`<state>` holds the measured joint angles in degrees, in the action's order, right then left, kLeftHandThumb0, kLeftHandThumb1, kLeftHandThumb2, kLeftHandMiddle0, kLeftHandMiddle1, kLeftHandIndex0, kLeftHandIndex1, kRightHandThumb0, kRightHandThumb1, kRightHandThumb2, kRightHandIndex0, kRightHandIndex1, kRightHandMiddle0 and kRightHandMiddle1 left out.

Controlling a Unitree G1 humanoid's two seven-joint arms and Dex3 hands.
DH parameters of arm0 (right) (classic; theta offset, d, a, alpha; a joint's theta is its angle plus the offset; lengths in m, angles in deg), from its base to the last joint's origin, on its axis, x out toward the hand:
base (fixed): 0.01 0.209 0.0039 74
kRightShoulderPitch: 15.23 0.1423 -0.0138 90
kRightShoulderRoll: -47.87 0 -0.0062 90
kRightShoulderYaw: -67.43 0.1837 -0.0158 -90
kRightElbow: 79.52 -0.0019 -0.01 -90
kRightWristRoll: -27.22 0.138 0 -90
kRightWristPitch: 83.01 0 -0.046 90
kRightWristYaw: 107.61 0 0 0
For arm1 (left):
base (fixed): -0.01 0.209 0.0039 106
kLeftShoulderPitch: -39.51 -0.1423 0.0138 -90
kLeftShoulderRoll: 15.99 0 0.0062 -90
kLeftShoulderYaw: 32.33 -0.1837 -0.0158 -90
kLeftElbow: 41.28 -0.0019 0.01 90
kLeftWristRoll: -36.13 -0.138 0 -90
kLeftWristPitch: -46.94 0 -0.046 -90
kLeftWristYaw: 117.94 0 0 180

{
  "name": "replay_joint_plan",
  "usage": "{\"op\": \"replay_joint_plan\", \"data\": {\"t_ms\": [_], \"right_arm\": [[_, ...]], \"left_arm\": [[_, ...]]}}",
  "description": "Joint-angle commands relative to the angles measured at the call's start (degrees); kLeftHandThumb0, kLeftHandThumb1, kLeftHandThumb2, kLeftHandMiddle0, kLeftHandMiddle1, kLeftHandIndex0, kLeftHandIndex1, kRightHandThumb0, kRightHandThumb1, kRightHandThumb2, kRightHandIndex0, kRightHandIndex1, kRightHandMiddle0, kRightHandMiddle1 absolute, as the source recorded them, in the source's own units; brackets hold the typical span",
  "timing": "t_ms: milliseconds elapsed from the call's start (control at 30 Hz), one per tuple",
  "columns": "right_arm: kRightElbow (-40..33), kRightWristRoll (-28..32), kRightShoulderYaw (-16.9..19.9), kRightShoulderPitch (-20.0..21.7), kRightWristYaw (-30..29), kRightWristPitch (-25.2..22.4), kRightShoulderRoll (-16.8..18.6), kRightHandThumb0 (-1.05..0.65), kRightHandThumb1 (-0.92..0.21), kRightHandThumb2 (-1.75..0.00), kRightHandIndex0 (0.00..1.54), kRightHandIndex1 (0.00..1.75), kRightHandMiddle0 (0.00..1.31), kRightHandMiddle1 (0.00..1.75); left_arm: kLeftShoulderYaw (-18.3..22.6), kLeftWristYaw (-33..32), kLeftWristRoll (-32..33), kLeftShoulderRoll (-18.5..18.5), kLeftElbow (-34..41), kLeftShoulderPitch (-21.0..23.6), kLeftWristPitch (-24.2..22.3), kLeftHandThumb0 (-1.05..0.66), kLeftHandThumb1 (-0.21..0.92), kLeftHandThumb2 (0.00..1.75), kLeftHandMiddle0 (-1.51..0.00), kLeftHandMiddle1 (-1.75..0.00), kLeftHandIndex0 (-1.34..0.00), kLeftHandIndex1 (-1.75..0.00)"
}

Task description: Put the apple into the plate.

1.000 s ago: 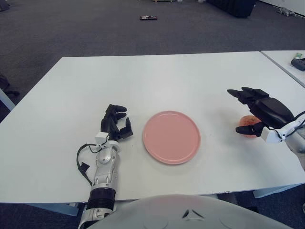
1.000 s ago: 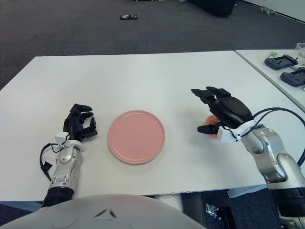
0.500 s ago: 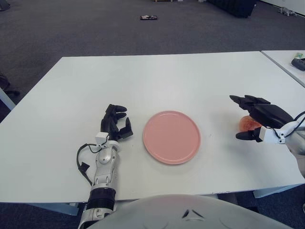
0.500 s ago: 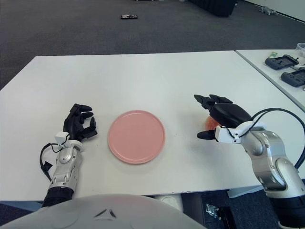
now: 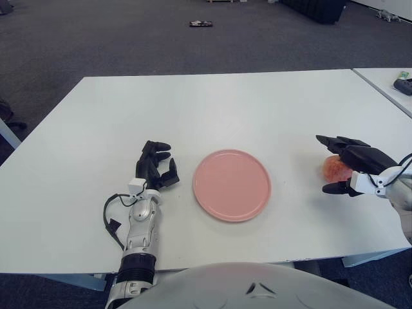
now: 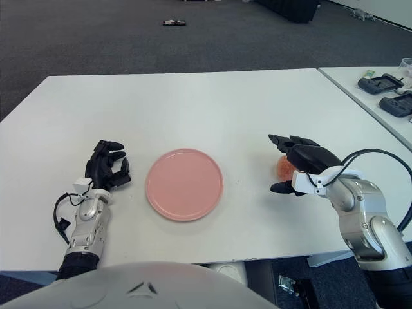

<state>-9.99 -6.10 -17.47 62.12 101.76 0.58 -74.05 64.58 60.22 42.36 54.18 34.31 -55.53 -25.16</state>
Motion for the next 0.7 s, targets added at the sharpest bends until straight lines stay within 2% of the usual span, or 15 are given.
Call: {"op": "replay_joint_plan", "data": {"t_ms": [0,100,167,233,467,667], "right_arm": [[1.4,-0.9,-0.6,0.6,0.6,-1.2,0.0,-1.04,-0.67,-0.37,0.00,0.00,0.00,0.00],[2.5,-1.4,-1.4,1.3,1.3,-2.3,-0.2,-1.01,-0.56,-0.50,0.00,0.00,0.00,0.00],[4.4,-2.0,-2.4,2.4,1.6,-2.6,-0.6,-0.95,-0.46,-0.64,0.00,0.00,0.00,0.00],[7.8,-2.5,-3.7,4.3,1.3,-2.1,-0.8,-0.92,-0.42,-0.70,0.00,0.00,0.00,0.00],[11.4,-2.2,-4.7,5.9,1.8,-3.0,-0.7,-0.83,-0.32,-0.83,0.00,0.00,0.00,0.00],[12.9,-3.6,-5.5,6.3,0.1,-2.8,-0.8,-0.84,-0.33,-0.87,0.00,0.00,0.00,0.00]], "left_arm": [[0.4,0.3,0.5,0.1,-1.7,-1.5,-1.8,-0.01,0.31,1.35,-0.60,-1.75,-0.39,-1.75],[0.5,0.2,0.6,0.0,-1.8,-1.5,-1.7,-0.01,0.31,1.35,-0.61,-1.75,-0.39,-1.75],[0.6,0.1,0.5,-0.1,-2.0,-1.4,-1.7,-0.01,0.31,1.35,-0.61,-1.75,-0.40,-1.75],[0.7,0.0,0.5,-0.1,-2.1,-1.3,-1.8,-0.01,0.29,1.37,-0.62,-1.75,-0.40,-1.75],[1.0,0.1,0.6,-0.1,-2.7,-1.2,-1.4,-0.01,0.22,1.45,-0.68,-1.75,-0.46,-1.75],[1.0,0.1,0.4,-0.1,-2.8,-1.3,-0.8,-0.01,0.18,1.49,-0.70,-1.75,-0.48,-1.75]]}}
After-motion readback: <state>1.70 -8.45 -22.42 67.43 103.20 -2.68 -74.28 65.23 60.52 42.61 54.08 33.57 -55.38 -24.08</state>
